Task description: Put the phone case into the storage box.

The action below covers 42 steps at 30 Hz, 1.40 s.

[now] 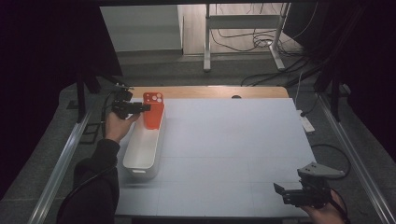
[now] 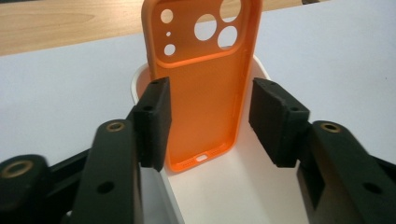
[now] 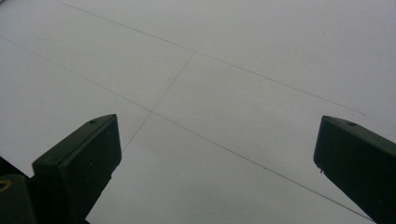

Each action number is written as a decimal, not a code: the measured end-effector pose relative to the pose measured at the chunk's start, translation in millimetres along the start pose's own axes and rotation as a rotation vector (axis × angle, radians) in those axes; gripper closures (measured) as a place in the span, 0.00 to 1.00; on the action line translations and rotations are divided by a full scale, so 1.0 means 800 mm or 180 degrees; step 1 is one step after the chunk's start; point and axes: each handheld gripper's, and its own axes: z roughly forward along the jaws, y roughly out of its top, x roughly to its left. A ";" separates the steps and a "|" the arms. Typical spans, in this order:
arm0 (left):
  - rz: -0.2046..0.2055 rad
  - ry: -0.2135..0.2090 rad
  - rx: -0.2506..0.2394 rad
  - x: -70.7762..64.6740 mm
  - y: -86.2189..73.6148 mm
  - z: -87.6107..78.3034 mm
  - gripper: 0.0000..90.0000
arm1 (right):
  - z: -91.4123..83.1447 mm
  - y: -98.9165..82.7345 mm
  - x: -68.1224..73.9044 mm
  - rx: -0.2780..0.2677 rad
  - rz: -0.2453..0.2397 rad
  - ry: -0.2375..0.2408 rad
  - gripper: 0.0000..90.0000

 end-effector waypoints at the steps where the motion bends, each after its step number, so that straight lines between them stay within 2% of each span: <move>1: 0.0008 -0.0004 -0.0008 0.000 -0.001 0.000 0.50 | 0.000 0.000 0.000 0.0006 -0.0001 0.0003 0.01; 11: 0.0181 0.0010 -0.0093 -0.005 -0.009 -0.008 0.28 | 0.000 0.000 0.000 0.0009 0.0003 0.0004 0.00; 12: 0.0231 -0.0012 -0.0110 -0.007 -0.011 -0.010 0.28 | 0.000 0.000 0.000 0.0010 0.0003 0.0004 0.00; 17: 0.0440 -0.0040 -0.0097 -0.016 -0.016 -0.015 0.15 | 0.001 0.000 0.000 0.0018 0.0002 0.0006 0.00; 19: 0.0503 -0.0073 -0.0091 -0.019 -0.018 -0.018 0.13 | 0.001 0.000 0.000 0.0020 0.0001 0.0006 0.00; 22: 0.0494 -0.0183 -0.0062 -0.019 -0.023 -0.020 0.09 | 0.001 0.000 0.000 0.0020 0.0004 0.0005 0.00; 29: 0.0501 -0.0189 -0.0093 -0.021 -0.033 -0.024 0.05 | 0.001 0.000 -0.001 0.0023 0.0026 0.0006 0.00; 32: 0.0542 -0.0176 -0.0111 -0.025 -0.036 -0.026 0.04 | 0.001 0.000 -0.001 0.0021 0.0033 0.0002 0.00; 42: 0.0662 -0.0313 -0.0195 -0.037 -0.047 -0.028 0.03 | 0.001 0.000 -0.001 0.0027 0.0034 -0.0003 0.00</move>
